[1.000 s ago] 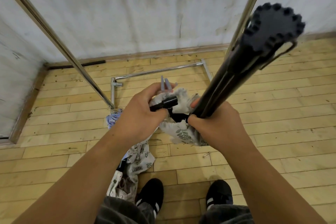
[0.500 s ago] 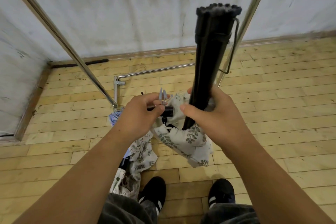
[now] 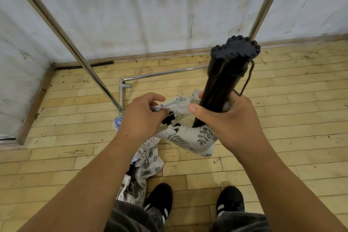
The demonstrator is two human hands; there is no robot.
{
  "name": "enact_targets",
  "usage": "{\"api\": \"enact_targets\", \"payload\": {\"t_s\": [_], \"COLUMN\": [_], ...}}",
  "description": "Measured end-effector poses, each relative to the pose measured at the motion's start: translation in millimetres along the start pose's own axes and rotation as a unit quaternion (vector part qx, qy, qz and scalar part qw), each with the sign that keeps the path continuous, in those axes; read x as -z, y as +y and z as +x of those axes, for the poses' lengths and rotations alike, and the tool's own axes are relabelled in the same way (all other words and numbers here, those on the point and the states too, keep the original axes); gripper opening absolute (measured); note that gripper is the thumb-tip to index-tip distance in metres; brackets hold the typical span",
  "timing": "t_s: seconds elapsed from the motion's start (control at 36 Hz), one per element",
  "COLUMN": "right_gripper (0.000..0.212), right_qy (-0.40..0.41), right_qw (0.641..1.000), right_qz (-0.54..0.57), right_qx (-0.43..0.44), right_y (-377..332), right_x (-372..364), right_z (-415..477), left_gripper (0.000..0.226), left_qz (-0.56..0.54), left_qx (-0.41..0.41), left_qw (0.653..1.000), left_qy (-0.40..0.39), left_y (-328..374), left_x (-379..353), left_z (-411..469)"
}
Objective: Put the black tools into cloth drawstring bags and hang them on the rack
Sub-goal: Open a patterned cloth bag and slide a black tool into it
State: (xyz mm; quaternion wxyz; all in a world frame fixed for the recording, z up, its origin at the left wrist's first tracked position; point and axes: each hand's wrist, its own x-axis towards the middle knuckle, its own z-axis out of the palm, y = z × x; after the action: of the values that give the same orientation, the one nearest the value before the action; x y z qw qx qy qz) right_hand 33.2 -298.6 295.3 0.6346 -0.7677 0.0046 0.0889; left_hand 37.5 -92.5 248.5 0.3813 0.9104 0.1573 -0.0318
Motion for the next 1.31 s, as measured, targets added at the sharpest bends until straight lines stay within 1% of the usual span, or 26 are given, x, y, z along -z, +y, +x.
{"api": "enact_targets", "payload": {"t_s": [0.06, 0.11, 0.19, 0.31, 0.39, 0.5, 0.61, 0.69, 0.78, 0.83, 0.89, 1.0, 1.08, 1.14, 1.19, 1.25, 1.31], "right_gripper": [0.022, 0.021, 0.019, 0.021, 0.025, 0.023, 0.022, 0.024, 0.021, 0.018, 0.019, 0.028, 0.038, 0.048, 0.049, 0.047, 0.048], "right_qy": [0.012, 0.017, 0.023, 0.045, 0.055, 0.049, 0.026, 0.014, 0.001, 0.001, 0.013, 0.033, 0.015, 0.017, 0.029, 0.038, 0.046], "right_qw": [1.0, 1.0, 0.999, 0.998, 0.998, 0.997, 0.997, 0.997, 0.997, 0.998, 0.999, 0.998, 0.997, 0.994, 0.992, 0.988, 0.983], "right_qz": [-0.008, -0.02, -0.034, -0.032, -0.041, -0.052, -0.075, -0.073, -0.073, -0.059, -0.049, -0.053, -0.076, -0.105, -0.121, -0.146, -0.178], "right_qx": [0.006, 0.008, 0.009, 0.001, -0.009, -0.014, -0.02, -0.019, -0.017, -0.014, -0.012, -0.009, -0.006, -0.002, 0.003, 0.004, -0.001], "right_y": [1.8, 3.2, 4.4, 4.1, 4.8, 7.1, 9.3, 10.0, 9.5, 8.5, 8.1, 10.1, 13.4, 16.7, 19.6, 22.9, 26.5], "right_x": [0.6, 0.7, 0.9, 3.7, 6.0, 6.9, 5.8, 5.6, 4.2, 3.6, 3.3, 2.0, -2.8, -6.1, -5.9, -3.7, -1.6], "right_z": [0.9, 1.5, 1.9, 2.5, 3.4, 3.5, 3.5, 4.3, 4.3, 3.4, 3.5, 5.5, 4.9, 4.9, 6.1, 9.3, 11.6], "left_gripper": [0.015, 0.009, 0.014, 0.015, 0.011, 0.007, 0.017, 0.041, 0.049, 0.051, 0.048, 0.051, 0.05, 0.045, 0.042, 0.033, 0.029], "left_qz": [0.004, 0.005, -0.018, -0.057, -0.072, -0.041, -0.003, -0.002, -0.02, -0.008, -0.012, -0.075, -0.143, -0.206, -0.304, -0.41, -0.455], "left_qx": [-0.004, -0.003, 0.004, -0.006, -0.017, -0.023, 0.002, 0.061, 0.108, 0.097, 0.064, 0.04, 0.027, 0.049, 0.094, 0.13, 0.122], "left_qw": [1.0, 0.999, 0.998, 0.993, 0.992, 0.996, 0.998, 0.994, 0.99, 0.993, 0.997, 0.995, 0.985, 0.971, 0.941, 0.896, 0.875], "left_qy": [-0.014, -0.032, -0.066, -0.101, -0.102, -0.075, -0.068, -0.089, -0.091, -0.073, -0.052, -0.052, -0.097, -0.11, -0.115, -0.106, -0.111], "left_y": [0.3, -0.2, -1.4, 3.1, 7.4, 5.4, 4.0, 3.8, 7.1, 12.1, 18.6, 31.6, 46.3, 55.1, 60.5, 66.4, 69.4], "left_x": [-1.7, -2.9, -4.3, -4.1, -3.3, -3.1, -3.3, -2.6, -3.0, -2.1, 0.7, 3.8, 1.6, -0.4, -1.3, 3.0, 6.9], "left_z": [-0.9, -1.0, 0.5, -1.3, -3.9, -1.9, -2.1, -3.4, -5.6, -6.7, -9.9, -16.6, -26.4, -31.8, -32.1, -31.0, -31.0]}}
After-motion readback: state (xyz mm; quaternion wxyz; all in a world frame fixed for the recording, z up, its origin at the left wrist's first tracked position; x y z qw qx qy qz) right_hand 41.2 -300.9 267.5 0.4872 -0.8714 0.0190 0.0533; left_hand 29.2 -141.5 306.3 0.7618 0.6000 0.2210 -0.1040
